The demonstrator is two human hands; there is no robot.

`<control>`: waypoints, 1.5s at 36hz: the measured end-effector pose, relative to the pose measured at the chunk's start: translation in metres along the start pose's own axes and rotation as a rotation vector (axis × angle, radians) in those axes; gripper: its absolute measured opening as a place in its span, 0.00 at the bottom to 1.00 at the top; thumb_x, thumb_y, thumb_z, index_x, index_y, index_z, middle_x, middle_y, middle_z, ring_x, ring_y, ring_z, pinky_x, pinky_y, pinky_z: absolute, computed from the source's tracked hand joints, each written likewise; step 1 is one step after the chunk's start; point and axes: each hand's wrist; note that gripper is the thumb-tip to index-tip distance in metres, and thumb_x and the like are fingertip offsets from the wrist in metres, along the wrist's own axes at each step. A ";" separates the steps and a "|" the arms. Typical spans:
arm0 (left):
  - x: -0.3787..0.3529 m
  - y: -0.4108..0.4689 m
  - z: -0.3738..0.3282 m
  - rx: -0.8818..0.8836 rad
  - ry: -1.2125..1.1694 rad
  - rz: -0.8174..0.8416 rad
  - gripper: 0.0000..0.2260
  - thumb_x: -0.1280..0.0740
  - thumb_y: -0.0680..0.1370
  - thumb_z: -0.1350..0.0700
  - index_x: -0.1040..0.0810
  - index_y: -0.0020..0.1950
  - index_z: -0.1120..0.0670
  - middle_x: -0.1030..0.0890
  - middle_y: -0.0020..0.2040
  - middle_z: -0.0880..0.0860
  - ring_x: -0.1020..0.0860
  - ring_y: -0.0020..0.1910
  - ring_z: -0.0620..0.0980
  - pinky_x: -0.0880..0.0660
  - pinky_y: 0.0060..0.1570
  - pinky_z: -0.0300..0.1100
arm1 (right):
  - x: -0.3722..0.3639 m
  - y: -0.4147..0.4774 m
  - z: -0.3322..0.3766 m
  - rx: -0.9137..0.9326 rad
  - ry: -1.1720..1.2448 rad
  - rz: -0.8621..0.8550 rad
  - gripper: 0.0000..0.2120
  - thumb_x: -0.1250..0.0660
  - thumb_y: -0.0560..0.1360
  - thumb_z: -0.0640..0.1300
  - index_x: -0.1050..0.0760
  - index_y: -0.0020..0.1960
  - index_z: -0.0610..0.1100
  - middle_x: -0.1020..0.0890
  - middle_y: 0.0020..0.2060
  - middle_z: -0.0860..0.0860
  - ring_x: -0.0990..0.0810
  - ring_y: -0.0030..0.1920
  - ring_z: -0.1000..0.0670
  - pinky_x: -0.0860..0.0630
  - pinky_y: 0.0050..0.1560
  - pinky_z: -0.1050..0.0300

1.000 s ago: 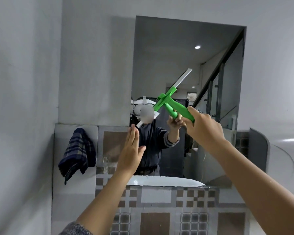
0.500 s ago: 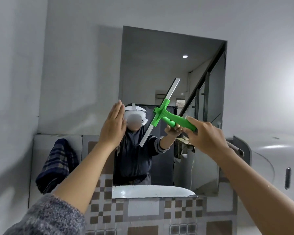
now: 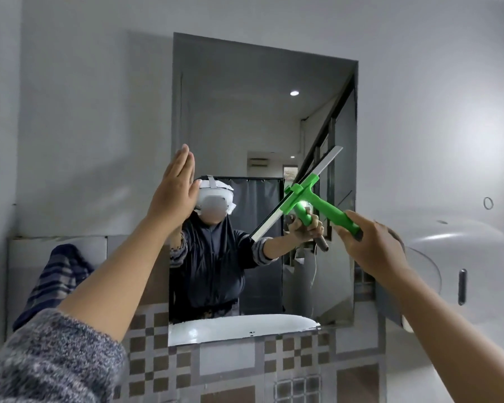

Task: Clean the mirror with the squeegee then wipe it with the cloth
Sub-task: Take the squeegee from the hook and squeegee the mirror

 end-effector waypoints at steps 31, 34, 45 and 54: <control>0.002 -0.017 0.010 -0.033 -0.040 0.066 0.27 0.40 0.79 0.59 0.49 0.74 0.61 0.52 0.77 0.55 0.54 0.75 0.51 0.55 0.68 0.35 | -0.081 -0.113 0.072 -0.537 0.721 -0.147 0.09 0.40 0.78 0.44 0.28 0.44 0.40 0.29 0.29 0.50 0.33 0.29 0.53 0.36 0.29 0.58; -0.001 -0.013 0.009 -0.043 -0.030 0.061 0.27 0.39 0.79 0.61 0.49 0.74 0.61 0.52 0.77 0.54 0.54 0.75 0.50 0.53 0.68 0.36 | -0.086 -0.112 0.087 -0.615 0.772 -0.178 0.09 0.41 0.79 0.47 0.28 0.47 0.41 0.28 0.32 0.50 0.32 0.34 0.51 0.35 0.33 0.57; 0.005 -0.019 0.033 -0.115 0.059 0.110 0.32 0.36 0.76 0.67 0.50 0.75 0.56 0.53 0.77 0.49 0.53 0.75 0.46 0.46 0.63 0.32 | -0.113 -0.128 0.152 -0.662 0.914 -0.264 0.09 0.42 0.79 0.43 0.30 0.46 0.37 0.32 0.29 0.51 0.35 0.26 0.55 0.36 0.24 0.69; 0.019 -0.023 0.034 -0.169 0.060 0.118 0.28 0.38 0.79 0.56 0.47 0.74 0.59 0.49 0.77 0.53 0.50 0.75 0.49 0.48 0.67 0.36 | -0.124 -0.142 0.181 -0.608 0.942 -0.239 0.06 0.41 0.79 0.43 0.29 0.49 0.40 0.30 0.30 0.53 0.32 0.26 0.58 0.33 0.27 0.69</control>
Point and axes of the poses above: each hand's wrist, its own y-axis towards the middle knuckle, its own x-axis out of the back of the hand, z = x × y
